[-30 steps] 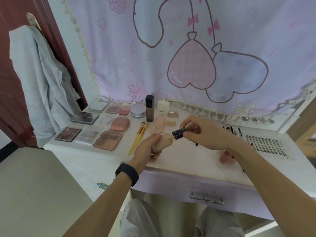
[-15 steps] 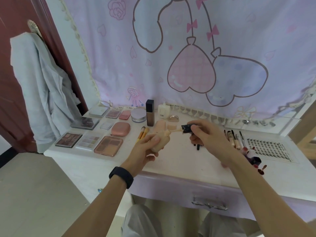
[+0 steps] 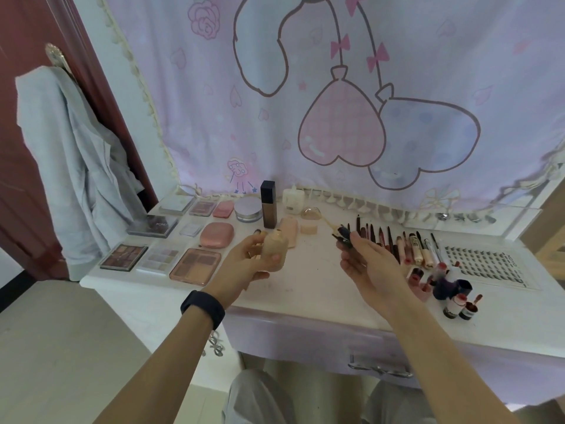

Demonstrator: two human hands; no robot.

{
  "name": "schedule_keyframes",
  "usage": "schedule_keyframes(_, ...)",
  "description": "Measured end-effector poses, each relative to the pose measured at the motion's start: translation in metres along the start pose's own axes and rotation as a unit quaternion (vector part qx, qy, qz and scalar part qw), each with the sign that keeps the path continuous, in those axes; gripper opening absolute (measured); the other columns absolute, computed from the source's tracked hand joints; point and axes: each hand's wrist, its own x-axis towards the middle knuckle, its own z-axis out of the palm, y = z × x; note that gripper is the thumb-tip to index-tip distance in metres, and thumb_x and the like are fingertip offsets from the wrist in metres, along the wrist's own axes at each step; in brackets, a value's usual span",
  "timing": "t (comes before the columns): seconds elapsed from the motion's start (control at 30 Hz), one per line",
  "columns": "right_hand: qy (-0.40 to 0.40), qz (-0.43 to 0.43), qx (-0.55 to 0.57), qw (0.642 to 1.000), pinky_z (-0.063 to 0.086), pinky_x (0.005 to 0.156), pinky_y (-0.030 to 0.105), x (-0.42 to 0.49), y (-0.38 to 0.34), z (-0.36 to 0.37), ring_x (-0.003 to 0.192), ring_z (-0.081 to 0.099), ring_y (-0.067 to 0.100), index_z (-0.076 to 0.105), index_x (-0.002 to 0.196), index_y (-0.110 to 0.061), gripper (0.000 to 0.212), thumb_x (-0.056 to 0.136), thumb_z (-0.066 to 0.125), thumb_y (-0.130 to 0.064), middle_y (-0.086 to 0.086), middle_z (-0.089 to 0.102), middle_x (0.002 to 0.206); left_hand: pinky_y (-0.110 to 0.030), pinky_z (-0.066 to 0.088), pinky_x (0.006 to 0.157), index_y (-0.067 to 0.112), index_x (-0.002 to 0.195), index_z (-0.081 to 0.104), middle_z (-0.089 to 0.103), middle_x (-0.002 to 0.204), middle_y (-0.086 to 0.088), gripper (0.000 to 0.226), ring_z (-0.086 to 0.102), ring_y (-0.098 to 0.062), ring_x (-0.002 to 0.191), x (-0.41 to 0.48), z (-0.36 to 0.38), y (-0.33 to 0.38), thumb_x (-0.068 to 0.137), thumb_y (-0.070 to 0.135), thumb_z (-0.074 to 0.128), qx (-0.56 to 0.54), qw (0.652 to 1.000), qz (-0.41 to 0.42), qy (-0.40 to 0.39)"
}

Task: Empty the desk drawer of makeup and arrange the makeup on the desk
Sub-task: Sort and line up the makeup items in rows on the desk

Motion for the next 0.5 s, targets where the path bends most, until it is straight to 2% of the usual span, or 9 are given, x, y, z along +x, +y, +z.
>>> schedule_keyframes(0.1, -0.039, 0.051, 0.070, 0.995, 0.059, 0.070, 0.025, -0.001, 0.006, 0.001, 0.078, 0.070, 0.016, 0.071, 0.114, 0.002, 0.039, 0.080, 0.076, -0.017, 0.015, 0.074, 0.104, -0.037, 0.058, 0.089, 0.027, 0.116, 0.067, 0.068, 0.116, 0.001, 0.045, 0.066, -0.019, 0.108, 0.010, -0.004, -0.002, 0.074, 0.029, 0.082, 0.049, 0.999, 0.020, 0.005)
schedule_keyframes(0.13, -0.053, 0.062, 0.083, 0.993, 0.059, 0.071, 0.025, -0.001, 0.007, 0.002, 0.081, 0.071, 0.017, 0.071, 0.115, 0.004, 0.039, 0.080, 0.076, -0.013, 0.016, 0.074, 0.106, -0.034, 0.057, 0.089, 0.026, 0.116, 0.067, 0.070, 0.112, 0.003, 0.044, 0.067, -0.014, 0.106, 0.014, -0.005, -0.002, 0.076, 0.026, 0.084, 0.078, 0.996, 0.031, 0.009)
schedule_keyframes(0.23, -0.072, 0.072, 0.069, 0.992, 0.061, 0.077, 0.026, 0.002, 0.012, 0.003, 0.092, 0.073, 0.022, 0.069, 0.116, 0.008, 0.036, 0.082, 0.074, -0.005, 0.019, 0.073, 0.108, -0.009, 0.047, 0.076, 0.027, 0.113, 0.067, 0.074, 0.096, 0.011, 0.042, 0.065, 0.006, 0.088, 0.024, -0.008, -0.001, 0.077, 0.018, 0.086, 0.158, 0.985, 0.065, 0.009)
schedule_keyframes(0.3, -0.066, 0.057, 0.011, 0.996, 0.060, 0.080, 0.026, 0.006, 0.016, 0.006, 0.096, 0.074, 0.024, 0.070, 0.114, 0.007, 0.030, 0.085, 0.073, -0.002, 0.019, 0.074, 0.109, -0.004, 0.044, 0.071, 0.031, 0.111, 0.067, 0.073, 0.090, 0.017, 0.043, 0.064, 0.007, 0.083, 0.030, -0.009, 0.000, 0.075, 0.018, 0.087, 0.198, 0.977, 0.073, -0.006)
schedule_keyframes(0.4, -0.035, 0.008, -0.129, 0.991, 0.060, 0.082, 0.025, 0.013, 0.021, 0.011, 0.099, 0.074, 0.022, 0.069, 0.117, 0.000, 0.029, 0.088, 0.075, -0.002, 0.012, 0.077, 0.108, -0.007, 0.046, 0.070, 0.037, 0.112, 0.066, 0.072, 0.096, 0.019, 0.044, 0.065, 0.002, 0.086, 0.040, -0.012, 0.003, 0.075, 0.026, 0.087, 0.281, 0.957, 0.058, -0.034)
schedule_keyframes(0.5, -0.002, -0.053, -0.335, 0.941, 0.057, 0.077, 0.021, 0.021, 0.026, 0.014, 0.095, 0.072, 0.012, 0.072, 0.115, -0.019, 0.031, 0.085, 0.082, -0.019, -0.007, 0.074, 0.108, -0.009, 0.044, 0.071, 0.038, 0.109, 0.066, 0.067, 0.102, 0.019, 0.041, 0.062, 0.004, 0.084, 0.050, -0.013, 0.005, 0.075, 0.029, 0.086, 0.354, 0.932, 0.051, -0.055)
